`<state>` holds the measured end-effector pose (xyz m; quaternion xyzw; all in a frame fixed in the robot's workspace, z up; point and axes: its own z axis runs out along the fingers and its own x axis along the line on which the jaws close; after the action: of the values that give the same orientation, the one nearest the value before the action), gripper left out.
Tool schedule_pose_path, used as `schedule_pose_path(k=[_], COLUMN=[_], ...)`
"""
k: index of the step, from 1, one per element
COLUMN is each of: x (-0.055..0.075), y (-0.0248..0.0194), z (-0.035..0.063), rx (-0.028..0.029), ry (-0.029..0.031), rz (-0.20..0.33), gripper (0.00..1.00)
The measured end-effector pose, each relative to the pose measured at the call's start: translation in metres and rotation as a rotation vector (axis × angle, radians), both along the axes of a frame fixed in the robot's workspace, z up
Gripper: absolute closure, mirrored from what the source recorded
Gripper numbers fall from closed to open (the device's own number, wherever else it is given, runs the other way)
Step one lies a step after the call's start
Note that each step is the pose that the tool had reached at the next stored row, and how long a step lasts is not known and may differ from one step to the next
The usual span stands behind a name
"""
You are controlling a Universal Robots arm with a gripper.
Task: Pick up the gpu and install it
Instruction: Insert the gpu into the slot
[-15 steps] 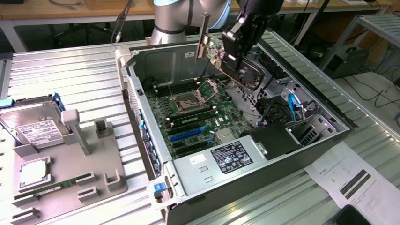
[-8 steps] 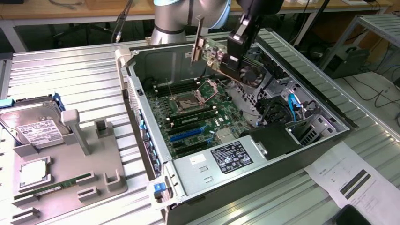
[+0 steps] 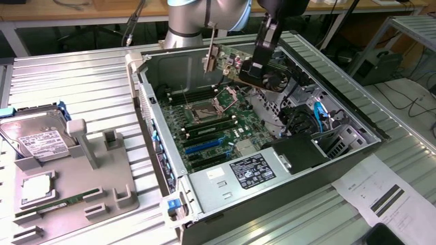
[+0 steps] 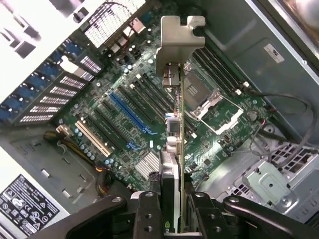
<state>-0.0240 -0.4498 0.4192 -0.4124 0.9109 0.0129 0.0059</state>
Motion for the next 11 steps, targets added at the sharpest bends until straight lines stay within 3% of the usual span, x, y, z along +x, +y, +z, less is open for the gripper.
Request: schedule_pose_path(k=[11], x=[0.0], y=[0.0], z=[-0.0009], rx=[-0.0001], ry=[-0.0008], rz=[0.222], gripper=[0.73])
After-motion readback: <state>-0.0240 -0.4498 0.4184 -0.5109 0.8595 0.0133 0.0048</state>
